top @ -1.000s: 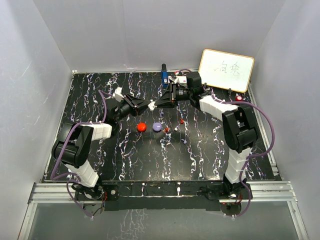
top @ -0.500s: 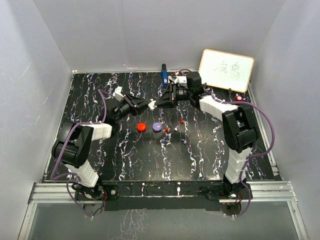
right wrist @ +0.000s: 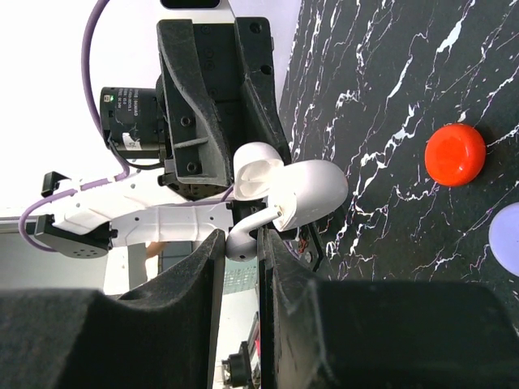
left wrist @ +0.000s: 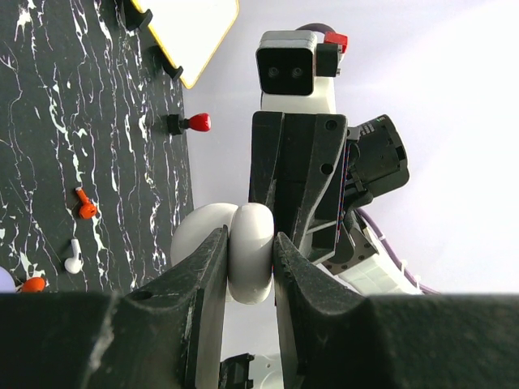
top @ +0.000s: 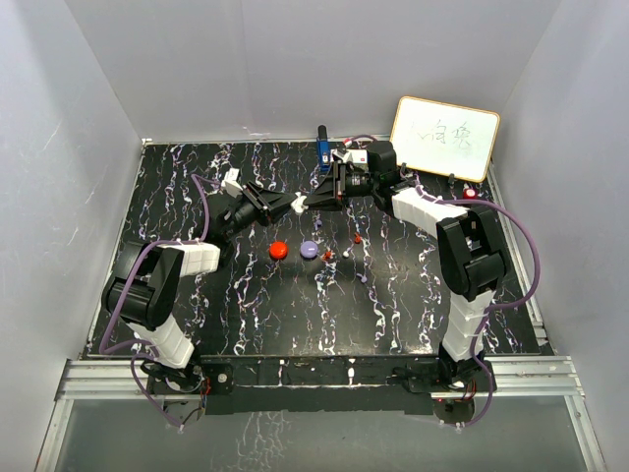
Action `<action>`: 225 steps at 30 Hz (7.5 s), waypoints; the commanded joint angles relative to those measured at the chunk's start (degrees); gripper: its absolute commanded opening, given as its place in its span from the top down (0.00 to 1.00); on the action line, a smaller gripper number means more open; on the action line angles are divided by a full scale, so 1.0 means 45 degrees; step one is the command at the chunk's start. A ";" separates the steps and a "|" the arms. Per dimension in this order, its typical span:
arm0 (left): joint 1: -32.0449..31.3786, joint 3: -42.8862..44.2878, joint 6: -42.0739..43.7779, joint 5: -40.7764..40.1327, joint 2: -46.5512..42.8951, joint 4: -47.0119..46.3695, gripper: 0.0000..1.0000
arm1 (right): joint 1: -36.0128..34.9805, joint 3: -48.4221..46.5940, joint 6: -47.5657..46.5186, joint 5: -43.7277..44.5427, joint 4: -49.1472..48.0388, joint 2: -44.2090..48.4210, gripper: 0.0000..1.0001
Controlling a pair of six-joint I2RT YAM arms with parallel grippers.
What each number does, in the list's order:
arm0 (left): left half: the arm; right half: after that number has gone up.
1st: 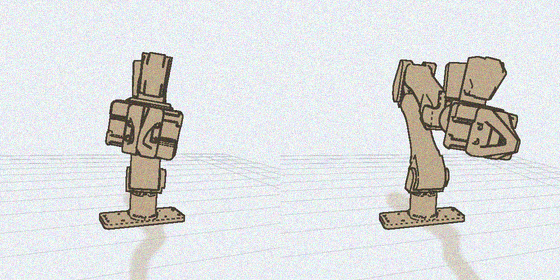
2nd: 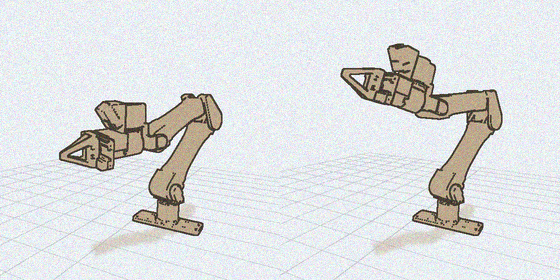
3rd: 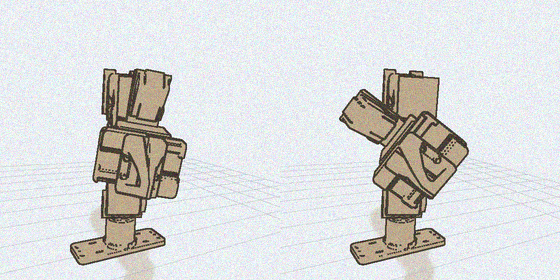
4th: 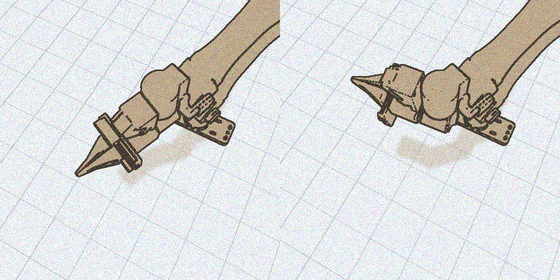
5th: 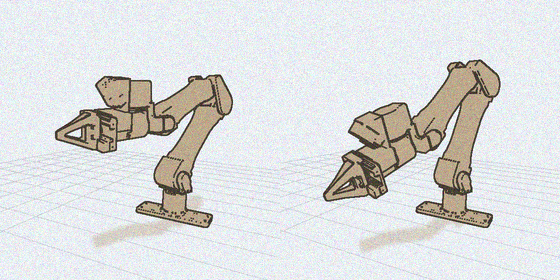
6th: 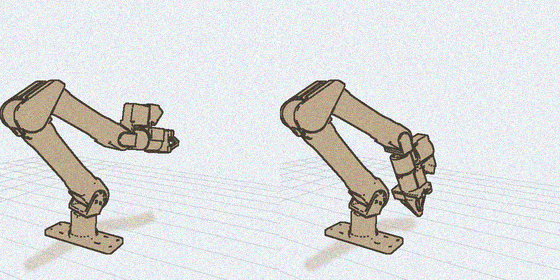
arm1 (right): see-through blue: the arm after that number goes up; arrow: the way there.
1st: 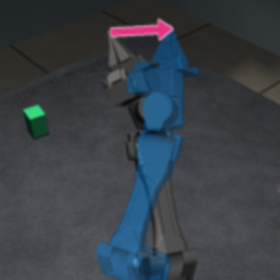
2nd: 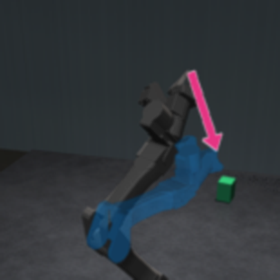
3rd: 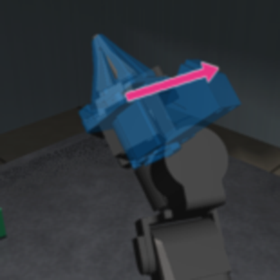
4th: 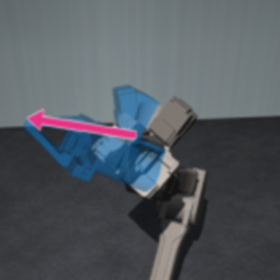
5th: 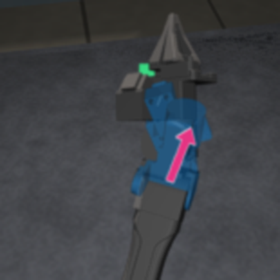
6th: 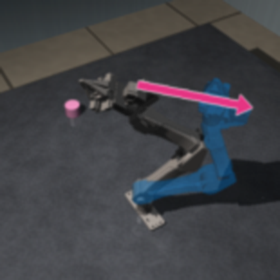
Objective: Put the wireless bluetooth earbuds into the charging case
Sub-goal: Place the earbud in the charging case.
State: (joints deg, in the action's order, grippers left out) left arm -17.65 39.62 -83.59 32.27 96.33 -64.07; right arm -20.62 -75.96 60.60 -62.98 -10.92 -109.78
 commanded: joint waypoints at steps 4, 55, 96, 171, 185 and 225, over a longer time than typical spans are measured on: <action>-0.0057 -0.0184 0.0041 0.0318 -0.0250 -0.0805 1.00 | -0.0085 -0.0050 0.0349 -0.0119 -0.0986 0.0200 1.00; -0.0043 -0.0853 0.1043 -0.0317 -0.0953 -0.2568 1.00 | -0.0083 0.0817 0.1515 0.0148 -0.1752 0.0173 1.00; -0.0043 -0.1182 0.0595 -0.0531 -0.0791 -0.3399 1.00 | -0.0080 0.1278 0.3741 0.0477 -0.3802 -0.0366 0.96; -0.0044 0.0510 0.1218 -0.1019 -0.1792 0.4330 1.00 | -0.3057 -0.3680 -0.8653 1.1280 1.0121 0.1678 0.42; -0.0043 0.0509 0.1203 -0.0886 -0.1884 0.4308 1.00 | -0.3032 -0.3642 -0.8694 1.1602 1.0122 0.1307 0.43; 0.0086 0.0401 0.1234 -0.0607 -0.2286 0.4537 1.00 | -0.2149 -0.3302 -0.8487 1.2005 0.9945 0.1069 0.46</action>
State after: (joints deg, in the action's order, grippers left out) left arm -17.76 39.79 -77.82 29.15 88.75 -43.62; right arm -32.08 -91.61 22.37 -11.57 35.68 -106.50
